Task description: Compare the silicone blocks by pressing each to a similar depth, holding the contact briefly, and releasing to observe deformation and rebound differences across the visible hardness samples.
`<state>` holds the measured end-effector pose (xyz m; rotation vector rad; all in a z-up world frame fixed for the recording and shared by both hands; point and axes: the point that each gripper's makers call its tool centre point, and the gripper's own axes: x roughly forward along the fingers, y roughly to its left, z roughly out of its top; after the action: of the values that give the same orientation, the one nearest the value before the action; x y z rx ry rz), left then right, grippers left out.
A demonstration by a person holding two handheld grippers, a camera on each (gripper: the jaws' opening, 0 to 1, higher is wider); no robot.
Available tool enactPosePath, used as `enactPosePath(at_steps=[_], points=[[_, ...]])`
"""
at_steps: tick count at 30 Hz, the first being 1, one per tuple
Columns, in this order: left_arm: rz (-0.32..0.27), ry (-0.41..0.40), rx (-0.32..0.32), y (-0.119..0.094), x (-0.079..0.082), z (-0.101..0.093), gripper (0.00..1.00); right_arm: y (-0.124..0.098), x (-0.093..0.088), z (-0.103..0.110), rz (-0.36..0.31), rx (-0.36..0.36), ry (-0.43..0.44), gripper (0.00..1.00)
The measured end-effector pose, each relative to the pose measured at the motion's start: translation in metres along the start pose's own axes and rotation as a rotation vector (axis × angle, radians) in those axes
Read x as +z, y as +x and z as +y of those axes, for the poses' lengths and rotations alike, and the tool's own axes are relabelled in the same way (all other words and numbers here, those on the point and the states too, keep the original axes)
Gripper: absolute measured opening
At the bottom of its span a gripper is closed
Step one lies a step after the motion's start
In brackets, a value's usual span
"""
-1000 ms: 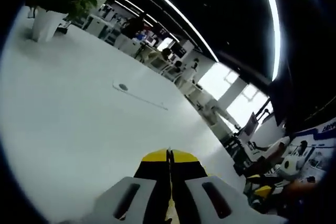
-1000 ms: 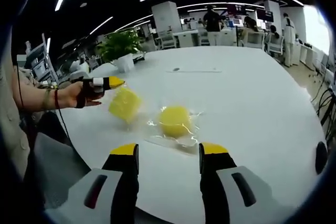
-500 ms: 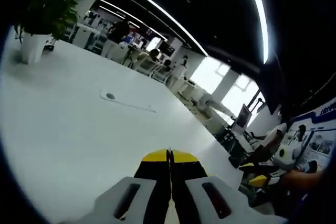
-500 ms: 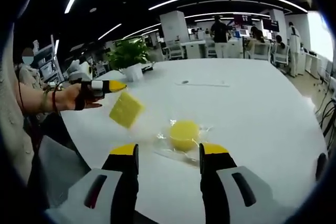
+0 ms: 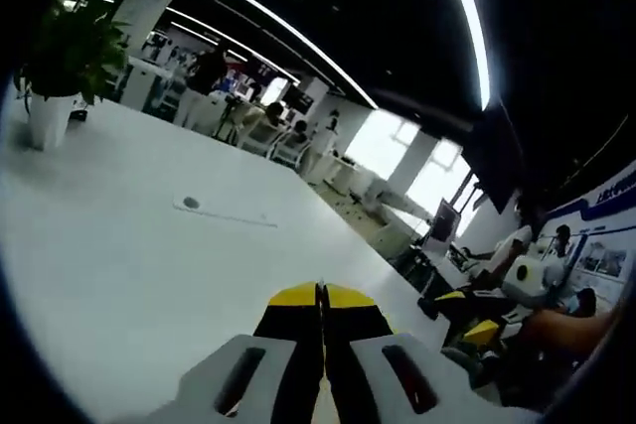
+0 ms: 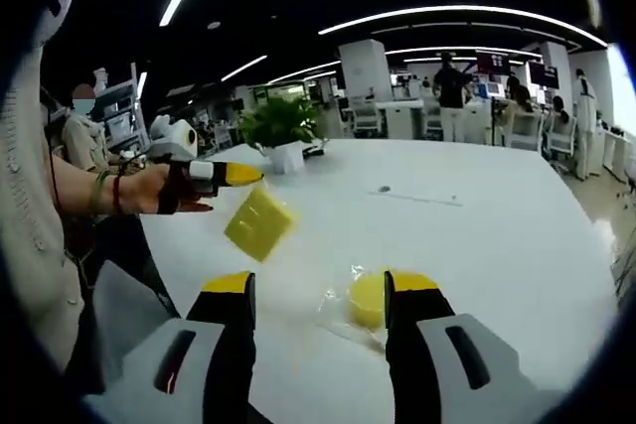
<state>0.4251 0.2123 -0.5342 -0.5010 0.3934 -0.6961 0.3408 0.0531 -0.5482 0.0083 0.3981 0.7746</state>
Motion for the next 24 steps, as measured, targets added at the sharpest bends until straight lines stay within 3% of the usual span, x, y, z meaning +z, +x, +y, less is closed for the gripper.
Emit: enactPosePath(at_steps=[8,13,17,24], points=[[-0.018,0.088,-0.027,-0.007,0.025,-0.020,0.00,0.023,0.041,0.021,0.012,0.167,-0.157,0.51],[-0.007,0.113,-0.058,-0.010,0.031,-0.035,0.00,0.043,0.063,0.033,0.051,0.278,-0.282,0.53],[0.001,0.135,-0.080,-0.011,0.035,-0.046,0.00,0.066,0.073,0.040,0.104,0.351,-0.394,0.54],[0.004,0.159,-0.111,-0.008,0.040,-0.061,0.00,0.098,0.077,0.053,0.168,0.450,-0.484,0.55]])
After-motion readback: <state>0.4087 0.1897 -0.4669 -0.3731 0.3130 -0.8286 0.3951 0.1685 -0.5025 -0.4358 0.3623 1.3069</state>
